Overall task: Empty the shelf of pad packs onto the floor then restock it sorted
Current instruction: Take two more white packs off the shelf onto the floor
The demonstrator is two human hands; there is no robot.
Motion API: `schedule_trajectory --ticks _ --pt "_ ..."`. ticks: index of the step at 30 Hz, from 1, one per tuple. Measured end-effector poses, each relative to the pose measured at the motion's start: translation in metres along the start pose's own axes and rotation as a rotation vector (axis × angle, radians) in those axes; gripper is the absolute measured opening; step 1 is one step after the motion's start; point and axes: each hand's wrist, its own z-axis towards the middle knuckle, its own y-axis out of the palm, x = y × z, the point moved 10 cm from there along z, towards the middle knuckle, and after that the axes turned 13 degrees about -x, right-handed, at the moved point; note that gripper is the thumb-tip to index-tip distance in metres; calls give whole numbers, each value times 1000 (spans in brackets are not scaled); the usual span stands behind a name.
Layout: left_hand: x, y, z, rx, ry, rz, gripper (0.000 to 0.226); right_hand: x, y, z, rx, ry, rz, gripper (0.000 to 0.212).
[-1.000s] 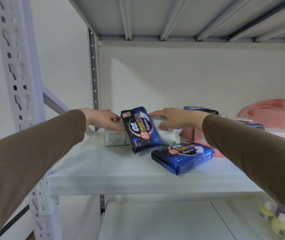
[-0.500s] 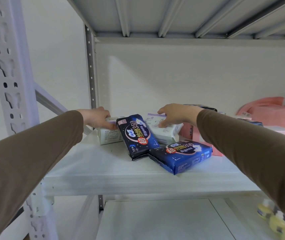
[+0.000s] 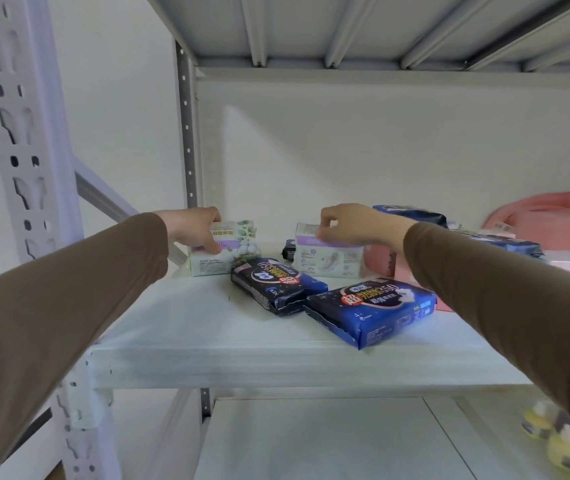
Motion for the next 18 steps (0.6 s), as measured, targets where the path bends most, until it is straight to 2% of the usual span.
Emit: schedule_trajectory --ticks 3,5,9,14,16,18 --pt "-2 -5 0 -6 -37 -13 81 11 -8 -1 40 22 92 18" --pt "-4 -8 -1 -21 -67 -6 87 20 -7 1 18 52 153 26" --pt "1 -9 -7 -63 -105 -3 57 18 2 5 -165 56 176 33" --pt "3 -11 -9 -41 -111 11 42 18 15 3 -267 112 122 34" --pt "-6 -5 -5 -98 -121 -55 45 23 26 -3 -376 167 207 41" --pt "-12 5 -3 -175 -134 -126 57 31 39 -9 -480 217 404 53"
